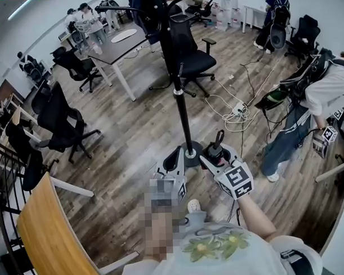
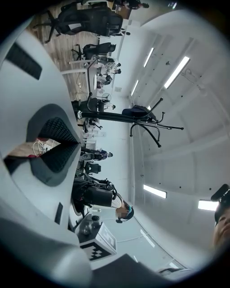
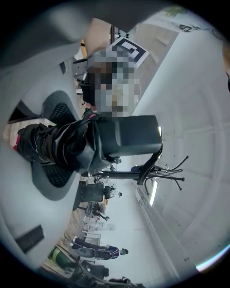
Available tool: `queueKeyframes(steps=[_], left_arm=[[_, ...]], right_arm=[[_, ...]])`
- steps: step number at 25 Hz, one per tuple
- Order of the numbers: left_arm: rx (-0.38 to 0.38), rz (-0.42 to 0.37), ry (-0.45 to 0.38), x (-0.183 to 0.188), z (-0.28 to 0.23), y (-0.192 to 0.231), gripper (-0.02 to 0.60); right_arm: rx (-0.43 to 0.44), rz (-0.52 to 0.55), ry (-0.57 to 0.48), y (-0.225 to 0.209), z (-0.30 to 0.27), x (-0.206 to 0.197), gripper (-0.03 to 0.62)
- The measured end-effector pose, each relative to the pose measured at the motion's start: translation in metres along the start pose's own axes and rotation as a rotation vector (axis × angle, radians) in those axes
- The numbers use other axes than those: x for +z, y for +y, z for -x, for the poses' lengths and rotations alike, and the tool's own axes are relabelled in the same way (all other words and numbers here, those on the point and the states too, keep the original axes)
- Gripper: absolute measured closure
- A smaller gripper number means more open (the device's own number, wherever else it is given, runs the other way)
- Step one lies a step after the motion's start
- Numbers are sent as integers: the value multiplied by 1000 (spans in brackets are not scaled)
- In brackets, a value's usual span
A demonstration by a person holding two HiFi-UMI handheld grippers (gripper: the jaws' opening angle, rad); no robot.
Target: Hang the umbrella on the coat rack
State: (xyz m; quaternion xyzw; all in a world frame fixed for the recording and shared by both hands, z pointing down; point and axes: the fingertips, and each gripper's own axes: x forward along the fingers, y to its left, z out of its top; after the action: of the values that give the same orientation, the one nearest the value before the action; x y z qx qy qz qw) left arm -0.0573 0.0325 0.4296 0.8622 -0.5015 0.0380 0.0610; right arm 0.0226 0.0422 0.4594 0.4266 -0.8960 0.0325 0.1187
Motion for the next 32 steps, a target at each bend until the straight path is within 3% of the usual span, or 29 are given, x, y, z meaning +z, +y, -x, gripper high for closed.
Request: queueKeyframes(steps=[12,24,32], left_arm=[[-63,12,26,-8,-66,88,577],[-107,28,63,-19,-120,112,577],[-80,7,72,-7,-156,118,577]], right_arm=[[-45,3,26,-36,-103,11,368],[-57,-10,51,-77,-149,11,367],[10,-7,97,-106,-175,0,367]])
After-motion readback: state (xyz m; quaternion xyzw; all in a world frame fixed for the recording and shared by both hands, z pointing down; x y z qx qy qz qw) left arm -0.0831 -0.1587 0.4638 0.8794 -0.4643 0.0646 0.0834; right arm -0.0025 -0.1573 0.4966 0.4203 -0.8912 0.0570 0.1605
